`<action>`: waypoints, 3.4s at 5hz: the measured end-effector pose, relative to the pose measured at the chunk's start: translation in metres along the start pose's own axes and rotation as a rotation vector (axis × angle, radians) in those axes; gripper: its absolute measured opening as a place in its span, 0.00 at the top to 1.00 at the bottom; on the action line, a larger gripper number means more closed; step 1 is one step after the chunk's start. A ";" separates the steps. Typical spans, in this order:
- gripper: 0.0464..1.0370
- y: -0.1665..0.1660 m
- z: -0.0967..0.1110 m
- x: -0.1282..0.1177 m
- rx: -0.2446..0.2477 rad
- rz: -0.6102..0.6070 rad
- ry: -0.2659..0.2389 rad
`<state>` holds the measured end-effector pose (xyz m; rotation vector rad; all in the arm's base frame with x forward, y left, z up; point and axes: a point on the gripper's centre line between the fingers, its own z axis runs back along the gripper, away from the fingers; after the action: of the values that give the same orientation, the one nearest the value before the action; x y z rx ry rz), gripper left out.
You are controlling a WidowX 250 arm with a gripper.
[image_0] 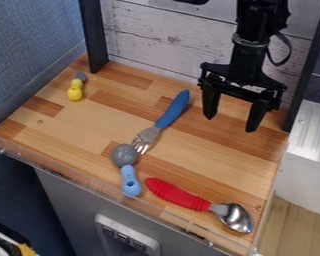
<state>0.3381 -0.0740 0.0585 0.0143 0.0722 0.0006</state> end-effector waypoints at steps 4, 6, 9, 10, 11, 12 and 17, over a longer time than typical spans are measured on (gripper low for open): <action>0.04 0.132 -0.008 0.030 0.017 -0.746 -0.013; 0.04 0.206 -0.013 0.052 0.021 -1.208 -0.019; 0.04 0.250 -0.029 0.031 0.001 -1.158 -0.008; 0.04 0.258 -0.027 0.012 0.003 -0.963 -0.007; 0.04 0.270 -0.027 -0.009 0.010 -0.734 0.001; 0.04 0.279 -0.034 -0.023 0.006 -0.633 0.008; 0.09 0.256 -0.052 -0.002 0.086 -1.250 -0.057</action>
<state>0.3322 0.1823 0.0103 0.0530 0.0141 -1.2518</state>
